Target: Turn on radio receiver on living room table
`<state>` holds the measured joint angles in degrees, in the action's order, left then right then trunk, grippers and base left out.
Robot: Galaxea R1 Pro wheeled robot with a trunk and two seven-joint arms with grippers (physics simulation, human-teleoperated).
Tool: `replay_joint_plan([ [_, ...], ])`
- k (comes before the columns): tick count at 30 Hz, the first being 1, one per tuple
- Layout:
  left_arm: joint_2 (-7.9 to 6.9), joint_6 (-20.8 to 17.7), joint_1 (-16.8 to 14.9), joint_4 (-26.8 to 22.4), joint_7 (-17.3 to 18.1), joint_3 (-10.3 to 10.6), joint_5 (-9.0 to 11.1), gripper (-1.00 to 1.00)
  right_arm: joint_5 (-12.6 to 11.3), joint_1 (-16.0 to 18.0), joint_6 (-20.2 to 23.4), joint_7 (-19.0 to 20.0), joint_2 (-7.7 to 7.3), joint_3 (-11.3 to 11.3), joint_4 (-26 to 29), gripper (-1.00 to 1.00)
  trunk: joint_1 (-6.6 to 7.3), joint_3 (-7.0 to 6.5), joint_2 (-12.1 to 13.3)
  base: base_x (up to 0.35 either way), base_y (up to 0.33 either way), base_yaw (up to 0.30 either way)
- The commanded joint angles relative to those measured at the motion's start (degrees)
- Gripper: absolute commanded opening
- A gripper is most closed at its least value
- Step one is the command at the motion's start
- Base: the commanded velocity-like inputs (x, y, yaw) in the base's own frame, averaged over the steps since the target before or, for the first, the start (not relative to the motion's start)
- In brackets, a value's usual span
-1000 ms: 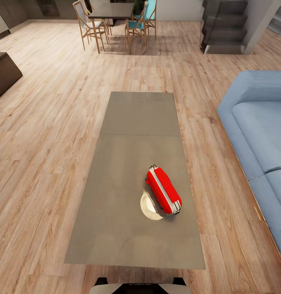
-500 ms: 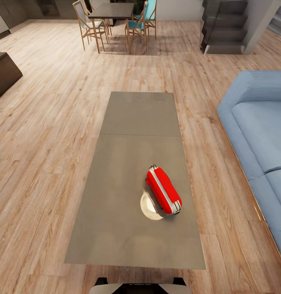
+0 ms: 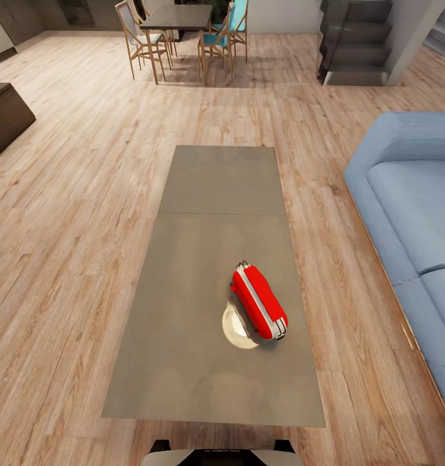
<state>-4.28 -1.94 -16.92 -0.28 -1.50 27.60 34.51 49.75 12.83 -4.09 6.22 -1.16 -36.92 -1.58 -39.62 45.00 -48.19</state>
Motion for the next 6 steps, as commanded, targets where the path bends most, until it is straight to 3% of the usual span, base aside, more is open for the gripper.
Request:
replay_joint_plan([
  [1,-0.01,0.00,-0.02,-0.01,0.00,0.00,-0.02,-1.00,0.00,0.00,-0.01,0.01,-0.01,0.00,0.00,1.00,0.00,0.00,0.00,0.000,0.000,0.000],
  [6,-0.02,0.01,0.00,-0.03,0.00,-0.01,0.03,-1.00,0.00,0.00,-0.04,-0.02,0.07,0.00,0.00,1.00,0.00,0.00,0.00,0.000,0.000,0.000],
])
